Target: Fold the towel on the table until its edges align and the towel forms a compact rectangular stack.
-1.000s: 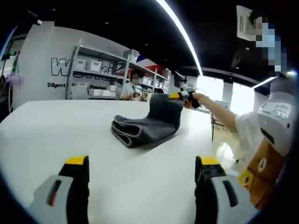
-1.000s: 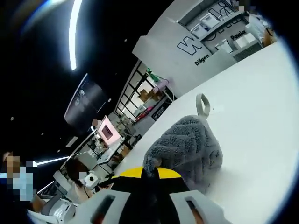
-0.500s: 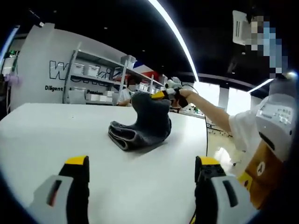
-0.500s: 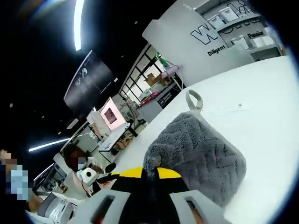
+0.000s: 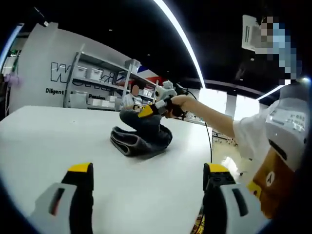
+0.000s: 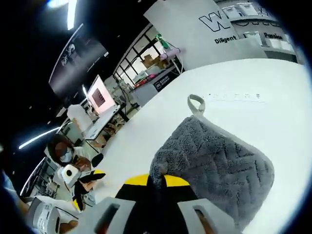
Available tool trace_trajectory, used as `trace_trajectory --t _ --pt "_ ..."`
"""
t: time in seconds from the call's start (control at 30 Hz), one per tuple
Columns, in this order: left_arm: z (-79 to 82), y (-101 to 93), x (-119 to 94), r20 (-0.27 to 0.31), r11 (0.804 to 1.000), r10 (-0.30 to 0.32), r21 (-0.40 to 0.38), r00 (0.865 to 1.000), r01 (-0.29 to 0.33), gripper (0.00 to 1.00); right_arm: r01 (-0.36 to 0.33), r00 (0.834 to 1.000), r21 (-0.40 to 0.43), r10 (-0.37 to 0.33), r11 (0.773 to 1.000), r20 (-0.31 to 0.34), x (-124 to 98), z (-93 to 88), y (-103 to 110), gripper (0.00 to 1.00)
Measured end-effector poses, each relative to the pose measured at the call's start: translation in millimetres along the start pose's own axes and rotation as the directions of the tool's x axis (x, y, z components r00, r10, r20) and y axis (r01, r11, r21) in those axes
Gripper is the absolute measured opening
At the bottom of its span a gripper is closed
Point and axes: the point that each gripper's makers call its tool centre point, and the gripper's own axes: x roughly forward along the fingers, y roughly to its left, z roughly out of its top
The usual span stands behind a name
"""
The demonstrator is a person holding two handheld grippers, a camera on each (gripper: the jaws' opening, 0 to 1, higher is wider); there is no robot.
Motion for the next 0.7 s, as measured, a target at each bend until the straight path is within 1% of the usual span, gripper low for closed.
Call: trace_trajectory --t 0.03,0.07,0.13,0.17,0.2,0.23,0.27,0.33,0.37,0.7 --pt "-0.3 -0.7 0 0.001 1.0 -0.001 -0.002 1.0 0.001 0.98 0.014 1.0 -0.014 -0.014 1.0 -0.022 4 -3.9 -1 0.09" --pt "-0.9 -1.2 0 0.001 1.0 -0.002 -0.004 1.0 0.002 0.98 0.02 0.999 -0.018 -0.02 1.0 -0.031 7 -5.8 -1 0.09" --pt "-2.0 -1.8 -1 0.0 1.0 -0.001 -0.006 1.0 0.001 0.98 0.044 0.996 -0.038 -0.046 0.998 -0.078 16 -15.9 -2 0.1" --pt "-2.5 -2.3 -1 -0.002 1.0 -0.002 -0.006 1.0 0.002 0.98 0.057 0.994 -0.043 -0.061 0.997 -0.091 19 -18.2 -4 0.1" --pt "-3.3 -3.1 -1 -0.003 1.0 -0.003 -0.008 1.0 0.003 0.98 0.091 0.989 -0.051 -0.096 0.995 -0.111 25 -20.5 -10 0.1" --pt "-3.4 -3.6 -2 -0.002 1.0 -0.003 -0.01 1.0 0.003 0.98 0.1 0.985 -0.065 -0.108 0.993 -0.132 29 -23.6 -11 0.1" --pt "-3.4 -4.3 -2 -0.001 1.0 -0.004 -0.01 1.0 0.004 0.98 0.097 0.984 -0.069 -0.106 0.993 -0.143 36 -28.7 -7 0.1" --pt "-2.5 -4.7 -4 0.004 1.0 -0.002 -0.011 1.0 0.002 0.98 0.101 0.982 -0.075 -0.112 0.992 -0.155 42 -31.0 -6 0.1" --pt "-1.9 -4.3 -6 0.007 1.0 0.0 -0.012 1.0 0.0 0.98 0.11 0.977 -0.092 -0.125 0.99 -0.175 44 -33.7 -7 0.1" --pt "-4.1 -0.9 -11 0.005 1.0 0.011 -0.018 1.0 -0.011 0.98 0.138 0.964 -0.12 -0.161 0.983 -0.213 53 -38.3 -12 0.09"
